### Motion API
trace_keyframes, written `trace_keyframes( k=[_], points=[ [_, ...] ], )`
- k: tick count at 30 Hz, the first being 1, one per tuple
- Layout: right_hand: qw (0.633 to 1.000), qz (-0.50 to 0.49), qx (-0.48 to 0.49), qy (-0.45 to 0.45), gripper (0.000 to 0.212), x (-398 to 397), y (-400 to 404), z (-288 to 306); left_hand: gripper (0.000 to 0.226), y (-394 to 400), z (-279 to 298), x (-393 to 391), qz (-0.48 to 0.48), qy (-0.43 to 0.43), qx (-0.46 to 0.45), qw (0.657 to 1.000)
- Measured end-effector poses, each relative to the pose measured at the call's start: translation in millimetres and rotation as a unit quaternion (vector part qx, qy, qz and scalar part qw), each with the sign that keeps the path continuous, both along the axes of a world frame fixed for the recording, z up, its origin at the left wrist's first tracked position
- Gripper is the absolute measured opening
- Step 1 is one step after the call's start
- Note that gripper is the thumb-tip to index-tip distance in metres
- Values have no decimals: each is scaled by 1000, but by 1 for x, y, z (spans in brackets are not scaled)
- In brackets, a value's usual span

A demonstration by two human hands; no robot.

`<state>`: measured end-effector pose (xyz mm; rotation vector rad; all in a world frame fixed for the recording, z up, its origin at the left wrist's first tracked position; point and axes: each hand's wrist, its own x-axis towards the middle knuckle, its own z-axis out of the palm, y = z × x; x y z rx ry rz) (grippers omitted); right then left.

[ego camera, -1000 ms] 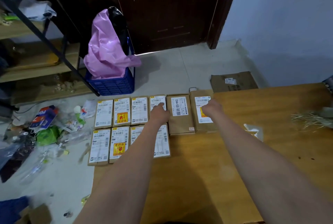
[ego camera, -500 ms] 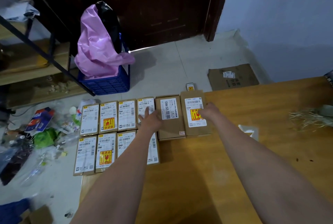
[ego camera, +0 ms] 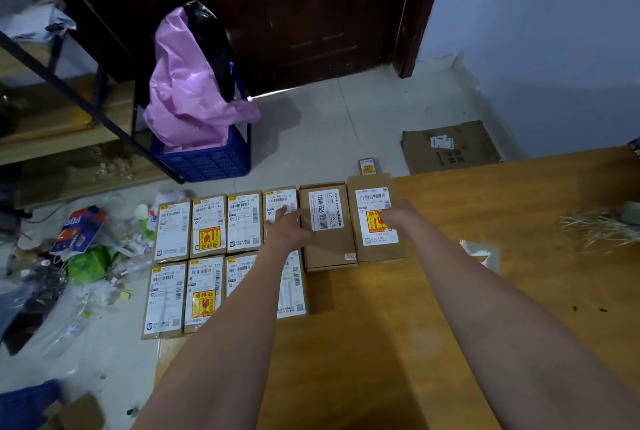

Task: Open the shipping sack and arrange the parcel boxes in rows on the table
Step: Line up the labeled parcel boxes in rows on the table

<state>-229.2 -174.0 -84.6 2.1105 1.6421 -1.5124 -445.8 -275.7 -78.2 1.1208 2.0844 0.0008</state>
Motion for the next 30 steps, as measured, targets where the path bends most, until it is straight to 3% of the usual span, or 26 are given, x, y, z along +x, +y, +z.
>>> trace_keyframes(
  k=[11,14,19,24,30],
  points=[
    [1000,7,-17,-19,34,-4,1,-1,65,-2,-4,3,-7,21,-12,1000],
    [999,-25,-8,-32,48,-5,5,-3,61,-4,-2,8,3,42,7,999],
    [998,-17,29,-52,68,-7,5,-6,88,-5,-3,18,-45,61,-2,997],
    [998,24,44,-48,23,-10,3,-6,86,-3,-11,23,-58,55,-26,996],
    [999,-39,22,-28,48,-11,6,-15,81,1,-12,17,-45,31,-21,998]
  ],
)
